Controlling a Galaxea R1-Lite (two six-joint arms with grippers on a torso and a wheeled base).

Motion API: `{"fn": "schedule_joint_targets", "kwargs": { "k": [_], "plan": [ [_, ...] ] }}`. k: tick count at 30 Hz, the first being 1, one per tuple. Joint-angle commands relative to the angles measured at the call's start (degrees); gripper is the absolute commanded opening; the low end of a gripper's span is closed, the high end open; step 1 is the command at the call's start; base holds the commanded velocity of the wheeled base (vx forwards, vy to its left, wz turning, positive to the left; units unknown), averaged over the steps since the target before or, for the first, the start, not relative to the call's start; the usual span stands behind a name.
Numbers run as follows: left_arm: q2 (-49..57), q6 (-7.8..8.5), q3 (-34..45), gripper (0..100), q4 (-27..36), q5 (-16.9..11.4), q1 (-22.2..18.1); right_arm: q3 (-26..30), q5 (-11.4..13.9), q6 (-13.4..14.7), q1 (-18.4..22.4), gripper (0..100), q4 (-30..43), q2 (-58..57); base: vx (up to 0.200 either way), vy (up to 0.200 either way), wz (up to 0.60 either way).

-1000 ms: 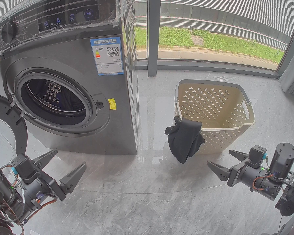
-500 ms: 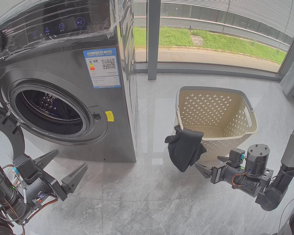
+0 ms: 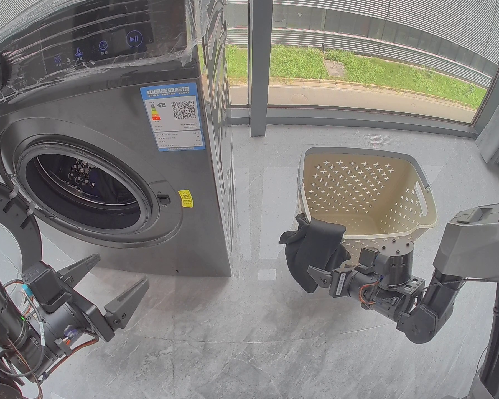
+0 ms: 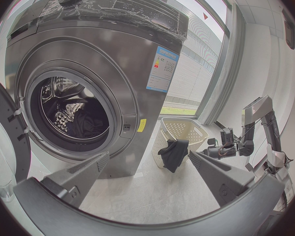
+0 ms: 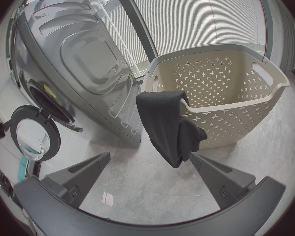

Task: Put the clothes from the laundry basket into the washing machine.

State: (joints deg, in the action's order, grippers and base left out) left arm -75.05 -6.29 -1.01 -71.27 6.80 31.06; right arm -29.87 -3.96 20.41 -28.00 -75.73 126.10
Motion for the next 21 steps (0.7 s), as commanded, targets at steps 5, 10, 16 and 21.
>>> {"fn": "schedule_joint_targets", "kwargs": {
  "k": [5,10,16,21],
  "plan": [
    [0.1,-0.04,1.0,100,0.0,0.0,0.2,-10.5,-2.0,4.1,0.2,100,5.0,4.2,0.0,0.0,0.0],
    [0.1,-0.04,1.0,100,0.1,0.1,0.3,-14.2,-3.2,5.5,1.0,100,7.5,5.0,0.0,0.0,0.0],
    [0.3,-0.04,1.0,100,0.1,0.1,0.3,-18.6,-6.2,7.7,1.5,100,10.2,6.8,0.0,0.0,0.0],
    [0.3,-0.04,1.0,100,0.1,0.1,0.3,-20.1,-8.2,8.0,1.8,100,11.0,8.0,0.0,0.0,0.0]
  ]
}}
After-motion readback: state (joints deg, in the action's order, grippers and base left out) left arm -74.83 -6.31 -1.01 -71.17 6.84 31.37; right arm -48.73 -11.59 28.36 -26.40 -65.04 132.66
